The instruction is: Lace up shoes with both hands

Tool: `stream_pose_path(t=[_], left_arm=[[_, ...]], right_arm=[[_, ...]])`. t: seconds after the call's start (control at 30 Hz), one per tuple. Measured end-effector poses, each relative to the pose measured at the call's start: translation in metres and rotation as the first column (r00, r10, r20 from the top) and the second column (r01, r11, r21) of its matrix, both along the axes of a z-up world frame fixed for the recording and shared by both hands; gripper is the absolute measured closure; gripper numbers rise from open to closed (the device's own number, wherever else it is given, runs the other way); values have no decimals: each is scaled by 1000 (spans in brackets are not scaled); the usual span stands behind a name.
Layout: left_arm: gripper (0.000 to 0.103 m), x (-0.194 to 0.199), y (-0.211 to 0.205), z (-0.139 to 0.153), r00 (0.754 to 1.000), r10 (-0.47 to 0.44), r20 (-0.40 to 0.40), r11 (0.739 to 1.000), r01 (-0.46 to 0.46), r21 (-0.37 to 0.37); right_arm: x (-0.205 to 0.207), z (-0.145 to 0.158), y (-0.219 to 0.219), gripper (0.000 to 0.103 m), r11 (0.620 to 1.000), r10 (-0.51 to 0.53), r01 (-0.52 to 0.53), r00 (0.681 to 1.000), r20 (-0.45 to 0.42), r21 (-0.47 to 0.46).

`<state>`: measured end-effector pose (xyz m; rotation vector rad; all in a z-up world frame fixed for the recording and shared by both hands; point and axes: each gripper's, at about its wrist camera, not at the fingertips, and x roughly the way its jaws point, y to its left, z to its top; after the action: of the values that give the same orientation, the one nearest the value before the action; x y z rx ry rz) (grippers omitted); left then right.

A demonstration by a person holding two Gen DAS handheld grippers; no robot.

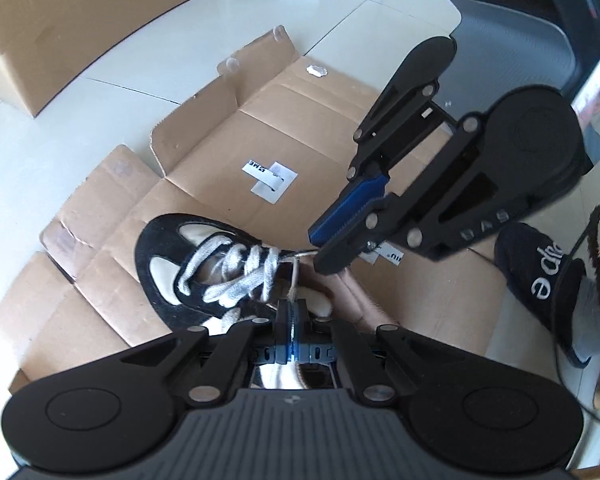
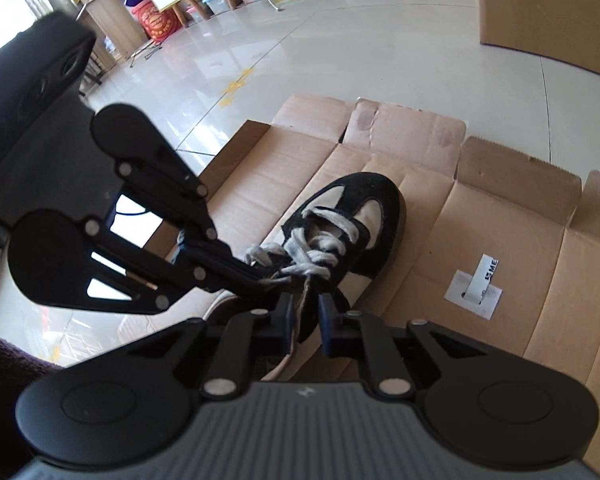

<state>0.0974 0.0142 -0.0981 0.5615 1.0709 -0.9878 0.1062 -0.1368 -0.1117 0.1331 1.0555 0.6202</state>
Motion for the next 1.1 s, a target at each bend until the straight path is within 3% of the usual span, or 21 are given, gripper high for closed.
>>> stream_pose_path(t=[0.13,0.5,0.93,1.1], left_arm=[[103,1,-2,-5,1000,-9,-15,1000,9,8],[103,12,3,-15,993,69,-96,997,-72,-27],[103,32,-7,-23,976,107,-191,994,-107,10],[103,32,-8,-20,976,116,-187,993,-120,-9]], right_arm=[[4,-5,-7,88,998,-35,38,998,-43,59],[5,-7,-6,82,998,-26,27,999,-27,52],[5,-8,-5,81,998,-15,17,1000,-26,55],[5,-8,-4,81,998,-9,10,1000,-22,54]])
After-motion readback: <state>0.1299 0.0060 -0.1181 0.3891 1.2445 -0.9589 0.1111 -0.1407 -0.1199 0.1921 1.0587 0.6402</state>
